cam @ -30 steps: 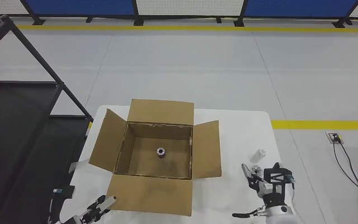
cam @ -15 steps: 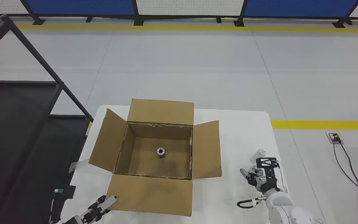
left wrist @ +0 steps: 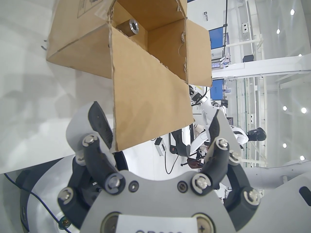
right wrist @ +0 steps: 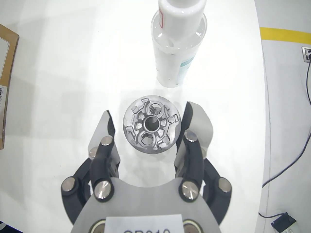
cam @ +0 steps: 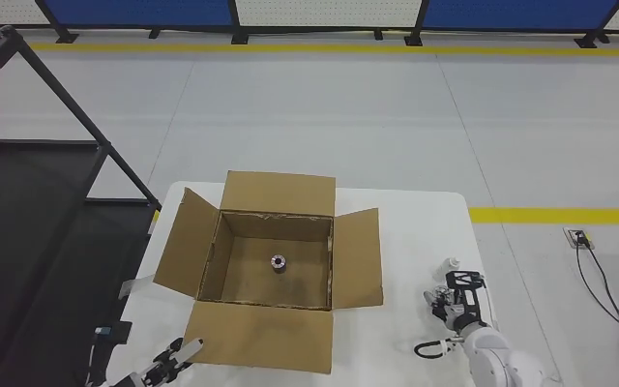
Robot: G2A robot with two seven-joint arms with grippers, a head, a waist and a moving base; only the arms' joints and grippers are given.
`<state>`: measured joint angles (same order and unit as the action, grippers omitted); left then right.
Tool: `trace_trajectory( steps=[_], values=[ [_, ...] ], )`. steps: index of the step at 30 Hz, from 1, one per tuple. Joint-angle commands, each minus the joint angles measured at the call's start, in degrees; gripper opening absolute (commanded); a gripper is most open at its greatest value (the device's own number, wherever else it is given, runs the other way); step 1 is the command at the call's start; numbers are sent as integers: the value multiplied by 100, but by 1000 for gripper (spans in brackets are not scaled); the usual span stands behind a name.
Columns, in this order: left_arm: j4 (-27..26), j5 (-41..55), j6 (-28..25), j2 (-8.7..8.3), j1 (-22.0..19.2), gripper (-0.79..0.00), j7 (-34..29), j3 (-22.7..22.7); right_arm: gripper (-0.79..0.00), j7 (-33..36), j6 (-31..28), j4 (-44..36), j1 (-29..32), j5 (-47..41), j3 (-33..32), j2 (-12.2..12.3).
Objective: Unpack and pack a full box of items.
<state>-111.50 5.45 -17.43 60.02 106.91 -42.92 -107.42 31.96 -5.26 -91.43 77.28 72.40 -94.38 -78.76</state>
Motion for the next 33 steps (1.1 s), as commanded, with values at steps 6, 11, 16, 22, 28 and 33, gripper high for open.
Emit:
trace_trajectory(
  steps=[6, 11, 16, 22, 28, 33],
  values=[
    [0, 41, -12, -4, 6, 0, 18, -16, -785, -354, -112, -592, 287, -84, -26, 30],
    [34, 92, -31, -6, 7, 0, 34, -30, -785, -606, -137, -1834, 805, 302, 197, 42],
    [71, 170, -87, -6, 26, 0, 49, -53, -785, -841, 156, -3022, 1171, 892, 655, 28],
    [170, 399, -234, -3, 79, 0, 76, -139, -785, -1183, 365, -3439, 903, 1147, 1603, -33],
    [458, 756, -470, -1, 201, 0, 18, -339, -785, -569, 175, -2889, -315, 1385, 2830, -155],
    [714, 1110, -656, 9, 289, 0, 58, -534, -785, 367, -7, -1783, -1718, 1062, 3654, -347]
  ],
)
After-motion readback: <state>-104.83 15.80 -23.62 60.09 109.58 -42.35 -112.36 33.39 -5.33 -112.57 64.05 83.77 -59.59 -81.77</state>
